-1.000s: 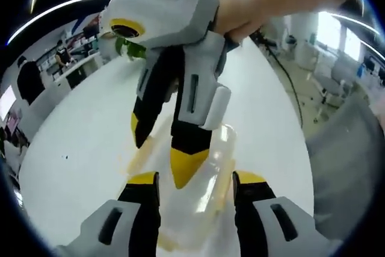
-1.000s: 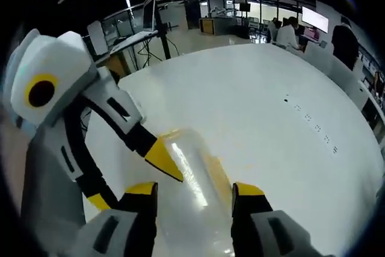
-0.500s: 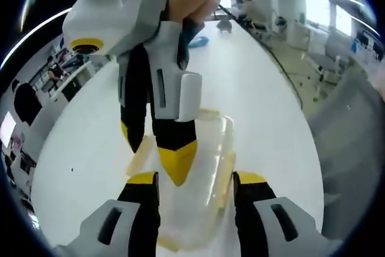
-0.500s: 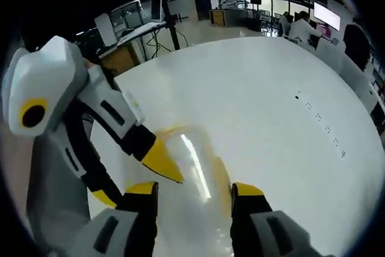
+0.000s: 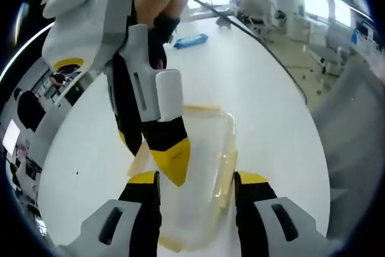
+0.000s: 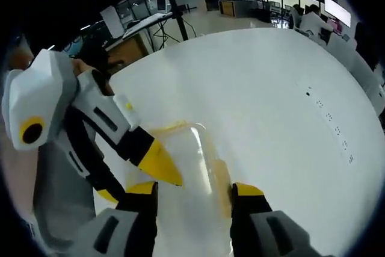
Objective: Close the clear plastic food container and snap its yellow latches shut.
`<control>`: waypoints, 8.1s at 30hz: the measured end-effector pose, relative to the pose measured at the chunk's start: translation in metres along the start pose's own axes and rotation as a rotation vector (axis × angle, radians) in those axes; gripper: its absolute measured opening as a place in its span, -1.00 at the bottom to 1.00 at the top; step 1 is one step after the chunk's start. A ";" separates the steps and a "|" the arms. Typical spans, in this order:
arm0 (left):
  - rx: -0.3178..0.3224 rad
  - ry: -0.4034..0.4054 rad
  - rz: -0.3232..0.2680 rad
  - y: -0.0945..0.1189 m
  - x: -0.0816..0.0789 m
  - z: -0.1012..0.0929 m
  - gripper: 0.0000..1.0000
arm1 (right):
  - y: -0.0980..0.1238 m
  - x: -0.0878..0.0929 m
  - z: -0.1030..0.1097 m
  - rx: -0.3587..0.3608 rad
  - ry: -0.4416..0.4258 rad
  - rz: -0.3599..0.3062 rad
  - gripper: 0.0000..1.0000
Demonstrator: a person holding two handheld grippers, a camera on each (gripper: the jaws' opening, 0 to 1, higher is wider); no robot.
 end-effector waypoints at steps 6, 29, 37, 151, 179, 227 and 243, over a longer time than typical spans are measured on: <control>0.000 0.000 -0.002 0.000 0.000 0.000 -0.09 | -0.001 -0.001 -0.001 -0.022 0.005 0.024 -0.07; -0.013 0.015 0.010 -0.001 0.000 -0.001 -0.09 | -0.003 -0.005 -0.004 -0.074 0.020 0.130 -0.15; -0.012 0.024 0.014 -0.002 0.001 0.000 -0.09 | -0.004 -0.006 -0.006 -0.092 0.033 0.171 -0.16; -0.107 -0.014 0.006 -0.007 0.002 -0.004 -0.09 | -0.003 -0.006 0.001 -0.105 0.163 0.190 -0.21; -0.109 0.075 -0.054 -0.005 -0.002 -0.006 0.01 | 0.003 -0.005 0.012 0.093 0.229 0.102 -0.24; -0.181 0.374 -0.020 0.029 0.025 0.013 0.26 | 0.029 0.029 0.012 0.336 -0.192 -0.216 0.03; -0.201 0.465 -0.011 0.034 0.040 0.020 0.33 | 0.040 0.052 0.016 0.384 -0.321 -0.316 0.03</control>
Point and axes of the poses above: the point that each gripper's makers call its tool centre point, and the gripper's own axes: y roughly backward along the fingers, z roughly to its left, x roughly out of its underside, the point moved 4 cm from there along y, roughly backward along the fingers, and after that the axes turned 8 degrees about -x, right-handed, at the moved point
